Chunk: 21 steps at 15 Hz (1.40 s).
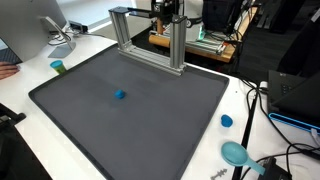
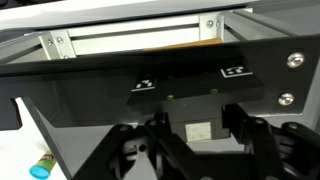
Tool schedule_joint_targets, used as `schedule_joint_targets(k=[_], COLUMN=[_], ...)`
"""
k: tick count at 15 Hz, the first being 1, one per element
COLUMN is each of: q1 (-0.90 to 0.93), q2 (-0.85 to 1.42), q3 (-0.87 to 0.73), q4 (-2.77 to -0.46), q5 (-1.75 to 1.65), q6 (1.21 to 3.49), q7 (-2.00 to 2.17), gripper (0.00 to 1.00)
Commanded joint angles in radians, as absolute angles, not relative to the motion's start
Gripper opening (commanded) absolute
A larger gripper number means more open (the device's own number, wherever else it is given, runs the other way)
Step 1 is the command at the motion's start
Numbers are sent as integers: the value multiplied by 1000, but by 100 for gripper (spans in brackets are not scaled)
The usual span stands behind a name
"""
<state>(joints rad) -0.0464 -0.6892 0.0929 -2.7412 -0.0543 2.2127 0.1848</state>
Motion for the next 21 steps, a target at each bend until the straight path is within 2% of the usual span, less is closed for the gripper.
schedule_joint_targets(k=[1, 4, 7, 8, 11, 13, 17, 19, 20, 21], q1=[-18, 5, 25, 28, 21, 7, 9, 15, 19, 16], q2=[-702, -696, -697, -700, -705, -733, -723, -724, -725, -726], q3=[71, 46, 31, 27, 22, 22, 21, 12, 4, 3], q4=[-2751, -2741, -2742, -2742, -2741, -2767, -2743, -2743, -2743, -2743], q5=[-36, -26, -19, -20, -26, -33, -37, -33, -30, -33], q6=[2212, 2205, 2207, 2207, 2199, 2197, 2167, 2167, 2166, 2166], q7=[148, 81, 44, 33, 37, 48, 37, 19, 3, -3], gripper=[67, 97, 100, 98, 79, 74, 80, 78, 71, 53])
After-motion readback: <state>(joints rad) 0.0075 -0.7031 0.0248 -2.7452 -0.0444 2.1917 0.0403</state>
